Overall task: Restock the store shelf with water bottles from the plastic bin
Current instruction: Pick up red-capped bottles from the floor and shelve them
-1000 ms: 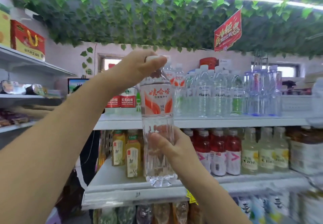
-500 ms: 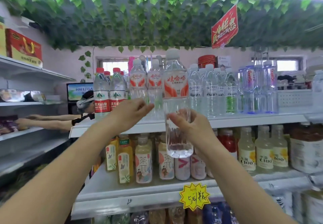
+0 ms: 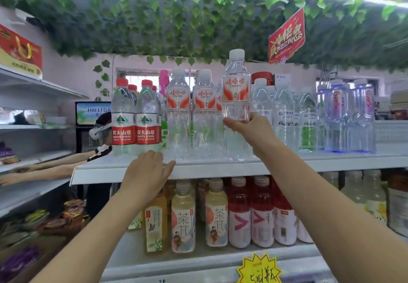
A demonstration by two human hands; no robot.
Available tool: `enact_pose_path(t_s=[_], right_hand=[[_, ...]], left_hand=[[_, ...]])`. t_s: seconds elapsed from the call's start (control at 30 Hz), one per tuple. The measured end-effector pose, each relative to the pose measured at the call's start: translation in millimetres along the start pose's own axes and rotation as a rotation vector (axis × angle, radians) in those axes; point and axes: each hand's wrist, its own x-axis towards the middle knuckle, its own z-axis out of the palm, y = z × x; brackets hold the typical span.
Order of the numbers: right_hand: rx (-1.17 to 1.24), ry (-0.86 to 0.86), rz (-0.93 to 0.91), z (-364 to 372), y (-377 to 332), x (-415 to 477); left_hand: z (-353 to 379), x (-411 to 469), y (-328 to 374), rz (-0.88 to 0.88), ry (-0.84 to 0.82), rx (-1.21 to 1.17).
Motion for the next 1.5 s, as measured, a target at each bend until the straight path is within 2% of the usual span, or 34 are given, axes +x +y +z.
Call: enact_pose_path(t_s=[0.1, 0.2, 0.43, 0.5, 0.97, 1.5], right_hand=[[-0.078, 0.049, 0.019, 9.1, 12.1, 19.8], [-0.128, 0.080, 0.031, 15.5, 26.2, 33.5], [-0.314, 0.128, -0.068, 18.5, 47.7, 48.4], [-0.302, 0.124, -0.065, 14.6, 54.3, 50.6], [-0.520, 0.265, -0.061, 36.6, 57.5, 53.4], [-0.476, 0.168, -0.053, 42.9, 63.5, 39.5]], left_hand=[[11.8, 0.0, 0.1, -0.015, 0.055, 0.051], [24.7, 0.6, 0.5, -0.026, 0.191, 0.092], [32.0, 0.4, 0.6, -0.040, 0.263, 0.097], [33.3, 0.7, 1.3, -0.045, 0.281, 0.092], [38.0, 1.3, 5.3, -0.089, 0.347, 0.081], [39.8, 1.1, 4.3, -0.070, 0.371, 0.059]])
